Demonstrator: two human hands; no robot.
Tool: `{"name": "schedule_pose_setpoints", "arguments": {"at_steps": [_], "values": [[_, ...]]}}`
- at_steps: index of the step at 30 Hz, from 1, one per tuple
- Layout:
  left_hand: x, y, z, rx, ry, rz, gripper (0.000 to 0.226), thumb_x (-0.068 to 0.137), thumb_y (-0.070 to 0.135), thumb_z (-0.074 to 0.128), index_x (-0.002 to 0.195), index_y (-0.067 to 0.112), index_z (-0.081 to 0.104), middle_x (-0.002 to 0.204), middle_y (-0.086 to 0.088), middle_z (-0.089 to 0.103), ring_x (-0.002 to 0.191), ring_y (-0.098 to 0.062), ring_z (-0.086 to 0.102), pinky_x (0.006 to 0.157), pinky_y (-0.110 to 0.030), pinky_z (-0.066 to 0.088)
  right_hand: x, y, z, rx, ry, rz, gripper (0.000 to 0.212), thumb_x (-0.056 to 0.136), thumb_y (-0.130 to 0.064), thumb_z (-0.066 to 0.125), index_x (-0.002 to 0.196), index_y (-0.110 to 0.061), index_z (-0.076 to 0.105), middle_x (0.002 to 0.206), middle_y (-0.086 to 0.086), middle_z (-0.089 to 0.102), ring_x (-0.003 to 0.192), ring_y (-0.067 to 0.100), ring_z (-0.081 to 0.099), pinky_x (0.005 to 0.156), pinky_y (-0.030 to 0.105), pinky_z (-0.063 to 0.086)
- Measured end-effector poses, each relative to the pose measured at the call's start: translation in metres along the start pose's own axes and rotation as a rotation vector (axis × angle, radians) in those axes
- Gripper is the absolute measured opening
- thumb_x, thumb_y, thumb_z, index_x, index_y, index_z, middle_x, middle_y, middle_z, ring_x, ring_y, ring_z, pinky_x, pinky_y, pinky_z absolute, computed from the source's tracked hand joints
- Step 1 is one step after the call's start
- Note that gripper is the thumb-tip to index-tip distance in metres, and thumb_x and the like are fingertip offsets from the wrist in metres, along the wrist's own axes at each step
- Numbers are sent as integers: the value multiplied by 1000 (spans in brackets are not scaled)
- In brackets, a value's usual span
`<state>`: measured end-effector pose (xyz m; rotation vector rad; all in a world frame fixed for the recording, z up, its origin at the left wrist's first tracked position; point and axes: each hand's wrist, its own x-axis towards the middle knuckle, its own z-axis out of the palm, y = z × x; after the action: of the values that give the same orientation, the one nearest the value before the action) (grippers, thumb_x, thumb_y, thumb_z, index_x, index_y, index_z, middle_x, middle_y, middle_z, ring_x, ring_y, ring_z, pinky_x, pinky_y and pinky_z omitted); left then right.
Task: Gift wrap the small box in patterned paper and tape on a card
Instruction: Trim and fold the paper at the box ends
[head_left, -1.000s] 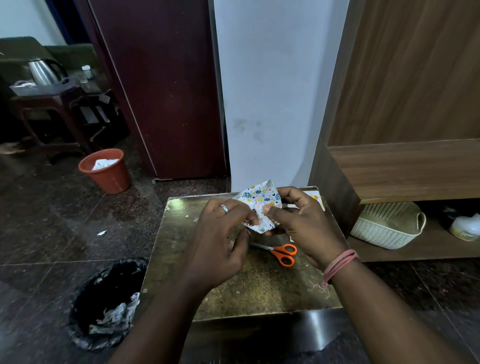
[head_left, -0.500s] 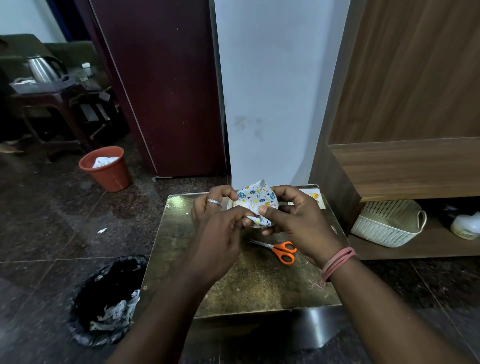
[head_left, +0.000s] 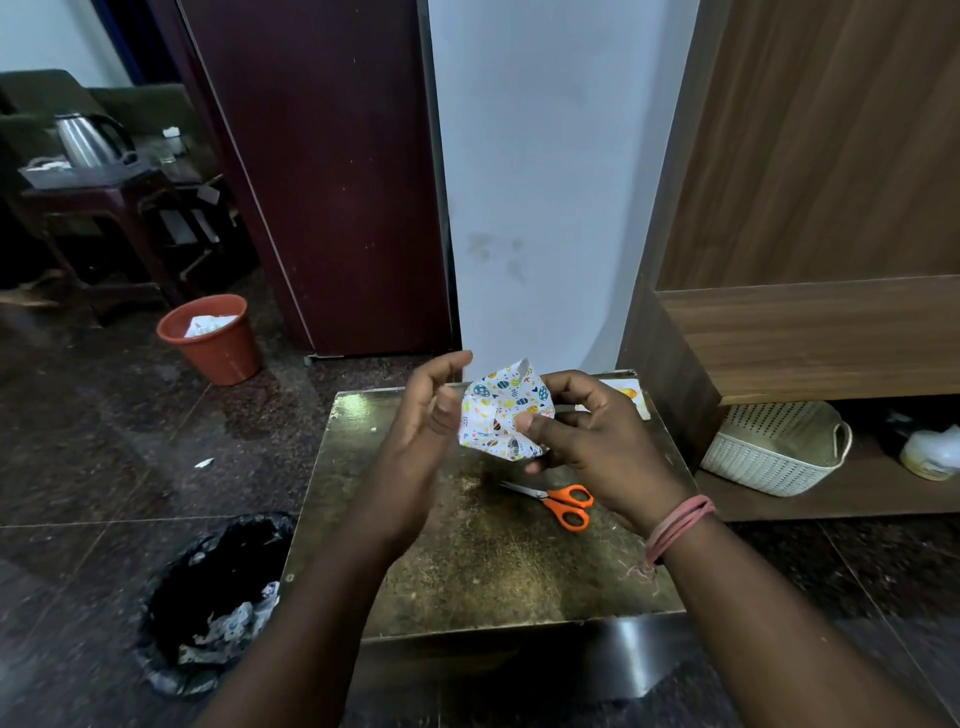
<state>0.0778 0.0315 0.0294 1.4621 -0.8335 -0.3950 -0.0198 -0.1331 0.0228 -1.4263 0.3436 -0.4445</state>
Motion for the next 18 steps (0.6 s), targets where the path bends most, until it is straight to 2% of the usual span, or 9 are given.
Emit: {"name": "schedule_pose_setpoints", "arguments": {"at_steps": [2,4,6,9,12,13,15,18], "values": [[3,-2,1,-75,-24,-107,55,96,43,61,148,31,47,135,23,63,127,2,58,106,-25,49,-1,-1,1,-17,-16,-11,21,89,-2,73,108,-9,68,101,9,76,85,27,73,69,51,62],[6,-9,1,-91,-55,-159,54,94,29,72,144,33,54,136,6,67,125,-13,64,105,-35,52,-2,-2,2,-56,-35,-25,23,88,-2,75,109,-12,70,101,13,75,85,28,74,69,52,62],[8,-15,0,-142,-29,-179,46,89,22,77,133,32,66,133,-4,70,122,-25,67,101,-40,54,-2,-2,2,-97,-44,-27,25,86,-2,77,108,-13,72,98,17,74,80,28,74,69,54,62],[10,-17,-1,-175,13,-182,37,87,10,79,119,29,75,139,-5,66,123,-22,66,99,-39,55,-3,-4,2,-107,-43,-15,27,83,-1,80,107,-11,72,91,19,74,72,27,73,67,52,62],[10,-15,2,-107,4,-167,36,91,-1,72,124,14,73,131,-3,71,121,-25,68,99,-42,56,-4,-5,2,-103,-20,-4,28,80,-1,82,104,-11,72,84,12,76,65,25,72,59,40,61],[9,-14,3,-93,17,-172,36,91,-2,72,125,11,72,124,-4,75,116,-26,70,96,-42,58,-4,-4,3,-101,-5,-4,27,79,0,82,102,-11,72,83,12,76,63,24,70,56,37,60],[8,-11,4,-70,73,-182,33,89,-3,73,121,7,73,111,-2,79,104,-20,75,86,-32,60,-3,-2,6,-100,19,-4,26,78,-1,83,100,-11,73,89,17,76,62,22,68,53,35,58],[8,-10,5,23,139,-170,30,85,0,78,113,12,78,99,5,80,92,-9,76,78,-20,55,-3,0,9,-106,39,6,27,78,-1,83,102,-7,74,101,22,72,64,17,69,51,33,55]]}}
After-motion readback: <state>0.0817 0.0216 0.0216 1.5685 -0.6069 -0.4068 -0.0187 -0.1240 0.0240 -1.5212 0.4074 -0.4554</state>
